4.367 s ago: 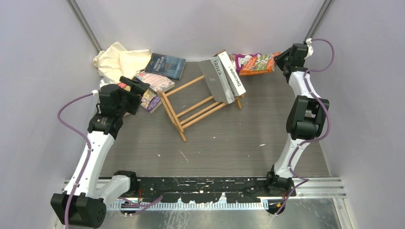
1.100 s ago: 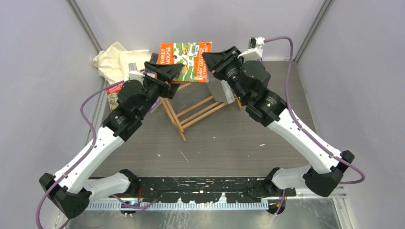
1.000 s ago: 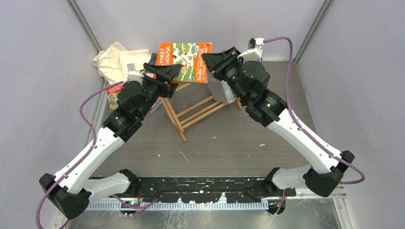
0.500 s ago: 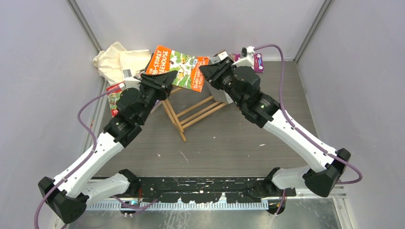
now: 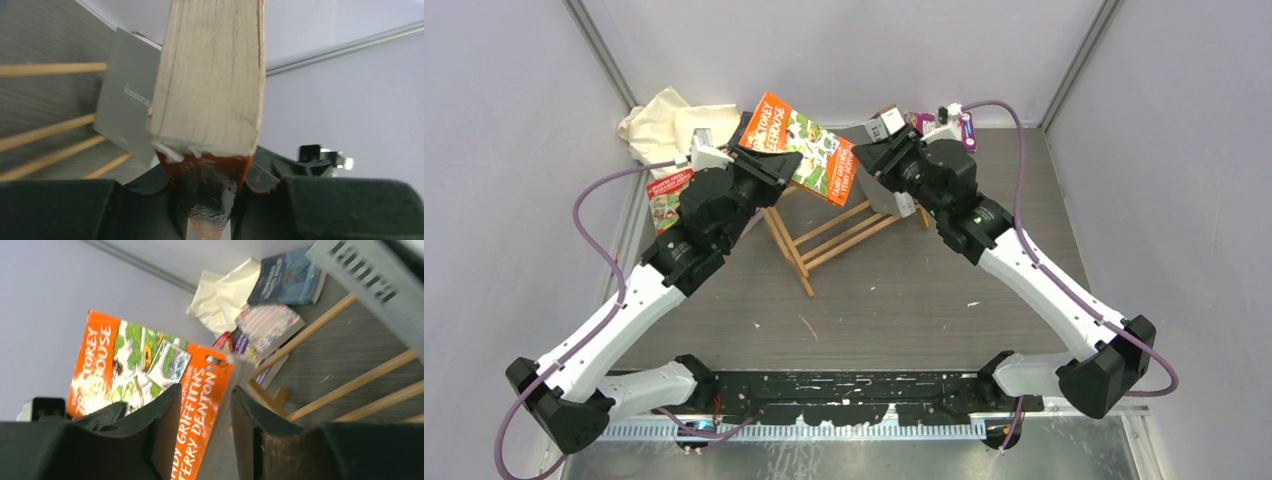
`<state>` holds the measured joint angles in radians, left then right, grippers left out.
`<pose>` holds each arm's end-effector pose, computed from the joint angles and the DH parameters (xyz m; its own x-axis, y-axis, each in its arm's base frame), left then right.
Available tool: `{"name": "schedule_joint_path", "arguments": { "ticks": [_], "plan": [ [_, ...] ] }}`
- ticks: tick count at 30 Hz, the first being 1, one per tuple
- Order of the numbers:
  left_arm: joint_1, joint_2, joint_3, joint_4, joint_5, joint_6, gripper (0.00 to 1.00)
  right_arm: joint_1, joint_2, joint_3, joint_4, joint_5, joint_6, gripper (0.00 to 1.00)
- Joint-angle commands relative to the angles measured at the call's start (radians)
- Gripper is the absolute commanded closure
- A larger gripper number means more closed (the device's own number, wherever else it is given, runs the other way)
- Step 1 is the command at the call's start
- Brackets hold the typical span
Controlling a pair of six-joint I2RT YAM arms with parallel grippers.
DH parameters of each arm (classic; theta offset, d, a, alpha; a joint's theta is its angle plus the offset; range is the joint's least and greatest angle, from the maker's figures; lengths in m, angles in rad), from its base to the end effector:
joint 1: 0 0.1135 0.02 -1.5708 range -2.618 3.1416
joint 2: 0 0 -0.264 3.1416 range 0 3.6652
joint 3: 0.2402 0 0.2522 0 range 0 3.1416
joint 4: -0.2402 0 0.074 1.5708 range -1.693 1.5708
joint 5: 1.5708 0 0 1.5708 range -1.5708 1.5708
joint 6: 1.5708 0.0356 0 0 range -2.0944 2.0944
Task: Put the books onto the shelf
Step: Place the book on the shelf.
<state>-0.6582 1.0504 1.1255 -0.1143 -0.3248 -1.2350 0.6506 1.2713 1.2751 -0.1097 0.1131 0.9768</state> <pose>0.1938 -0.1355 0.4165 -0.3194 -0.8841 -0.3411 0.0786 0.3340 -0.9393 0.2376 0.1758 0.4151 -0.4718 0.6757 -0.5664 -0.2171 0.5336 0.8174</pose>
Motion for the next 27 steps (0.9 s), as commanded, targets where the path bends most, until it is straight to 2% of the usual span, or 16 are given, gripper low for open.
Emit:
{"name": "schedule_joint_path", "arguments": {
  "ticks": [1, 3, 5, 10, 14, 19, 27],
  "plan": [
    [-0.038, 0.045, 0.147, -0.068, -0.134, 0.216, 1.0, -0.084, -0.069, -0.003, 0.036, 0.038, -0.064, 0.48],
    [-0.069, 0.087, 0.199, -0.105, -0.182, 0.267, 1.0, -0.116, -0.072, -0.016, 0.034, 0.014, -0.061, 0.42],
    [-0.1, 0.126, 0.244, -0.14, -0.243, 0.319, 1.0, -0.151, -0.071, -0.028, 0.035, -0.023, -0.049, 0.4],
    [-0.166, 0.232, 0.382, -0.23, -0.376, 0.449, 1.0, -0.195, -0.071, -0.039, 0.037, -0.067, -0.063, 0.39],
    [-0.229, 0.353, 0.522, -0.344, -0.492, 0.548, 1.0, -0.198, -0.031, 0.029, -0.011, -0.098, -0.126, 0.41],
    [-0.294, 0.484, 0.653, -0.477, -0.638, 0.615, 1.0, -0.198, 0.065, 0.109, -0.074, -0.169, -0.169, 0.51],
    [-0.302, 0.553, 0.658, -0.581, -0.705, 0.546, 1.0, -0.197, 0.196, 0.174, -0.113, -0.233, -0.217, 0.76]
  ]
}}
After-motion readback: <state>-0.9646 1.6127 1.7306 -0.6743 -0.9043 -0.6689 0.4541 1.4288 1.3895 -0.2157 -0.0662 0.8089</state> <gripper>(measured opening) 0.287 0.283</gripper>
